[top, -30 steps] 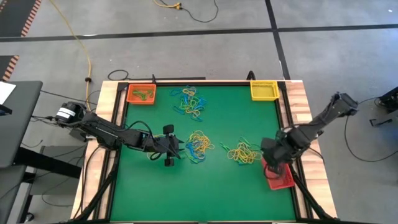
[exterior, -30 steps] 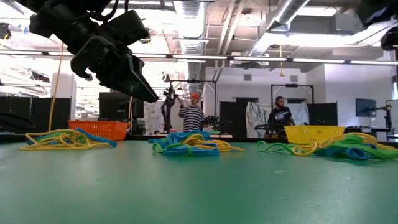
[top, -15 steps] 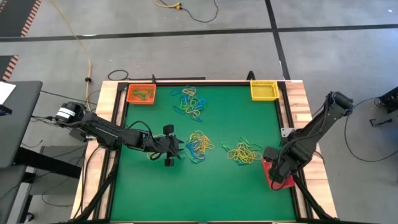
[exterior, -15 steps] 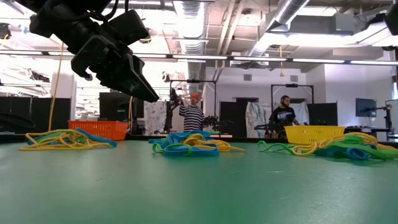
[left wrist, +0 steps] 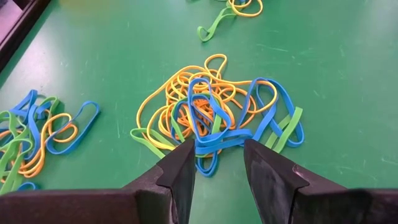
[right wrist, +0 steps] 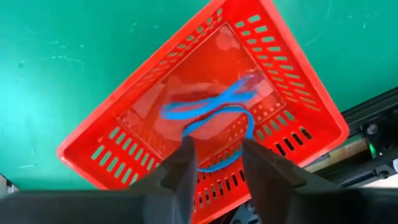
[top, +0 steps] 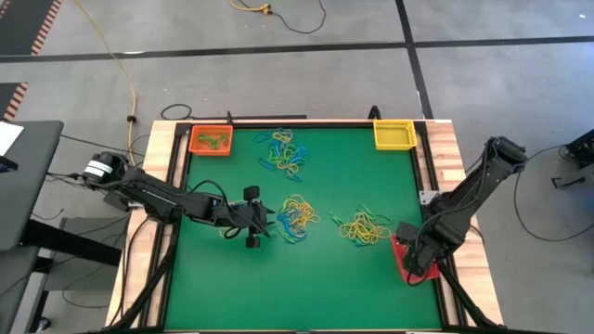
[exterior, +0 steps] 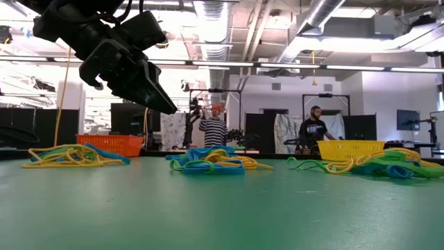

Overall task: Sort rubber bands into baskets
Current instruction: Put the blue rubber band into the red bin

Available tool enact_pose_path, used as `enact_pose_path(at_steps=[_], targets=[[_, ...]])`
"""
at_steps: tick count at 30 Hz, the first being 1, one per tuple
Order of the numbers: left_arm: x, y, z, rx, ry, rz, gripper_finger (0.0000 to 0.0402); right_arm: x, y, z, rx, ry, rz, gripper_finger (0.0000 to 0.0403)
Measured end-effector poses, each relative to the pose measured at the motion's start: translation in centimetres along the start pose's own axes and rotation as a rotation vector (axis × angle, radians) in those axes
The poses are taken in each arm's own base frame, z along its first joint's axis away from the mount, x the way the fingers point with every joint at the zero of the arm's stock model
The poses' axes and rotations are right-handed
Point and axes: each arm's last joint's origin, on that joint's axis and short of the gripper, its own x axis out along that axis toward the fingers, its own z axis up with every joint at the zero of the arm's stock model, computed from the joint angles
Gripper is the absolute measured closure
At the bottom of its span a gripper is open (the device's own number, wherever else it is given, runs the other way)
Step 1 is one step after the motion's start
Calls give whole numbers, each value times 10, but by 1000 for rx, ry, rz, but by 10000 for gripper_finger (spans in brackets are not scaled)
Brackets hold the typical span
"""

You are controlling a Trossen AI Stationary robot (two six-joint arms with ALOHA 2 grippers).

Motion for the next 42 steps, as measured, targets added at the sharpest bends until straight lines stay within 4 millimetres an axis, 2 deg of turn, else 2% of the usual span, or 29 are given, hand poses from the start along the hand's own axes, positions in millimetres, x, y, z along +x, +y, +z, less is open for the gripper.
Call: enact_pose_path(at_steps=[5, 11, 15, 19, 23, 31, 37, 42], targets=[[0, 0, 0, 2, 0, 0, 274, -2, -1, -1, -1, 19, 15, 204], [0, 0, 0, 3, 0, 0, 274, -14, -3, -1, -15, -8, 66, 204], [0, 0, 0, 3, 0, 3, 274, -29, -4, 1, -38, -121, 90, 215], [0, 0, 0, 3, 0, 7, 274, -40, -2, 13, -95, -324, 103, 226], [0, 0, 0, 0, 3, 7, 274, -43, 6, 38, -210, -518, 105, 231], [0, 2, -4, -52, 38, 67, 274, -39, 27, 112, -479, -763, 73, 232], [0, 3, -8, -109, 70, 104, 274, -21, 30, 164, -603, -829, 18, 232], [-1, 2, -8, -123, 68, 92, 274, -3, 30, 199, -666, -873, 26, 232]])
